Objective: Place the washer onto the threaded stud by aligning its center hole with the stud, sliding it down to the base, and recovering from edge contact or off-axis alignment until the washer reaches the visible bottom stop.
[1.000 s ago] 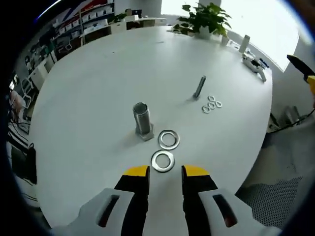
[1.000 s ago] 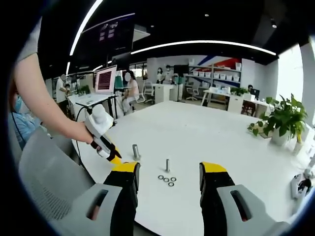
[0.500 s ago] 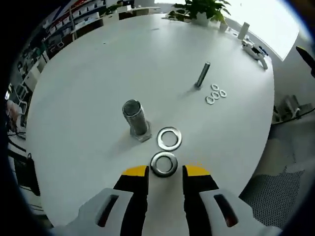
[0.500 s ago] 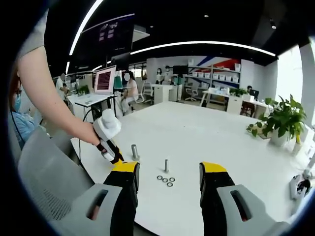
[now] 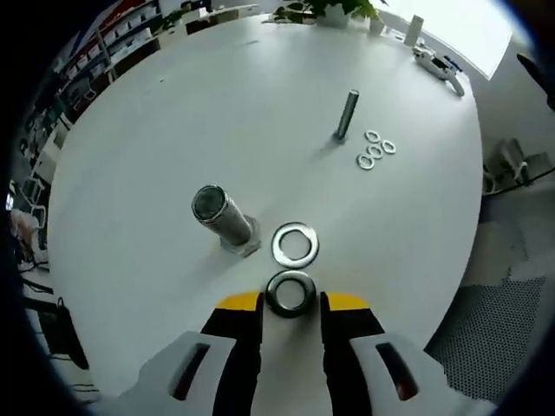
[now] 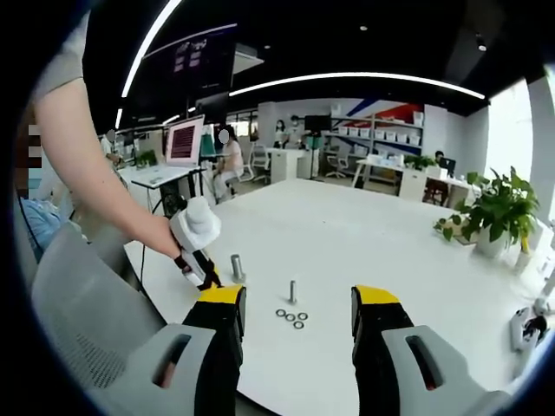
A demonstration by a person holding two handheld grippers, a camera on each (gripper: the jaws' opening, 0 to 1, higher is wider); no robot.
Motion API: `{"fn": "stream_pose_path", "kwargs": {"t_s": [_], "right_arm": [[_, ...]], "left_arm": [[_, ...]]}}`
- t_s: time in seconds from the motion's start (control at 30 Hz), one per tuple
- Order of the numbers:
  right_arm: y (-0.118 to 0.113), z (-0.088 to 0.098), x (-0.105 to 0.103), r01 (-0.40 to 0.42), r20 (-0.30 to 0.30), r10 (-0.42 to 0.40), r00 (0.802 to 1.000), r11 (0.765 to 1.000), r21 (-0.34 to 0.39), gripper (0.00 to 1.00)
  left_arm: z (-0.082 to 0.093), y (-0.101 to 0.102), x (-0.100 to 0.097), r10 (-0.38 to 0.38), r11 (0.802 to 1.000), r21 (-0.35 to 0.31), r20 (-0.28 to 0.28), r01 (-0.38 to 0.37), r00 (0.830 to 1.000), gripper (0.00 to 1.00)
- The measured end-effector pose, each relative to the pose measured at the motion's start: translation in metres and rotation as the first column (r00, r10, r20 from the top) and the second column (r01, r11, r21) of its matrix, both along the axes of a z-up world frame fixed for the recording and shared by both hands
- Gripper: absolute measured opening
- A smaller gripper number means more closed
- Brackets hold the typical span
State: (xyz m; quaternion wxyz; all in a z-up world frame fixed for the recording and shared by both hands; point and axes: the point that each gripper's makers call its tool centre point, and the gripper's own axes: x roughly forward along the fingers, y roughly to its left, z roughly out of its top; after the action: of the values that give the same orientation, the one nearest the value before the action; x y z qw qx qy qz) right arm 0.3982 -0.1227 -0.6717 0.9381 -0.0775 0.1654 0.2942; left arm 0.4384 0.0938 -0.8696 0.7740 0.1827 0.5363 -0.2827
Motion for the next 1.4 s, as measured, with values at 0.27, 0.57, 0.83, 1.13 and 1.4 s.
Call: {"fn": "stream_pose_path", "kwargs": {"t_s": [0.27,0.57,0.83,1.13,1.4], "right_arm": [[-0.0019,0.0013,0.0009,0.010,0.005,-0.010,1.000,1.000,0.007,0.51],[-0.0028,0.0026,0.0016,0.014,0.010,-0.014,1.000,1.000,0.011,0.51],[-0.0033,0.0022,0.0020,0.016,0.008,-0.016,1.000,1.000,0.011,0.51],[-0.0039,0.0024,0.0027,0.018,0.008,-0.018,1.000,1.000,0.013,0.51],[-0.0048,0.0024,0.0029,0.022,0.007,-0.023,1.000,1.000,0.014,0.51]], "left_arm": [[-0.0022,-0.0013,0.0025,-0.076,0.994,0.077,-0.051,0.080,0.996,0.23],[-0.0027,-0.0039,0.0046,-0.130,0.985,0.104,-0.068,0.137,0.989,0.22],[-0.0063,-0.0023,0.0052,-0.134,0.980,0.132,-0.112,0.148,0.985,0.22],[-0.0058,-0.0013,0.0033,-0.168,0.977,0.114,-0.112,0.181,0.979,0.22],[-0.0058,0.0001,0.0042,-0.187,0.975,0.103,-0.102,0.197,0.977,0.22]]}}
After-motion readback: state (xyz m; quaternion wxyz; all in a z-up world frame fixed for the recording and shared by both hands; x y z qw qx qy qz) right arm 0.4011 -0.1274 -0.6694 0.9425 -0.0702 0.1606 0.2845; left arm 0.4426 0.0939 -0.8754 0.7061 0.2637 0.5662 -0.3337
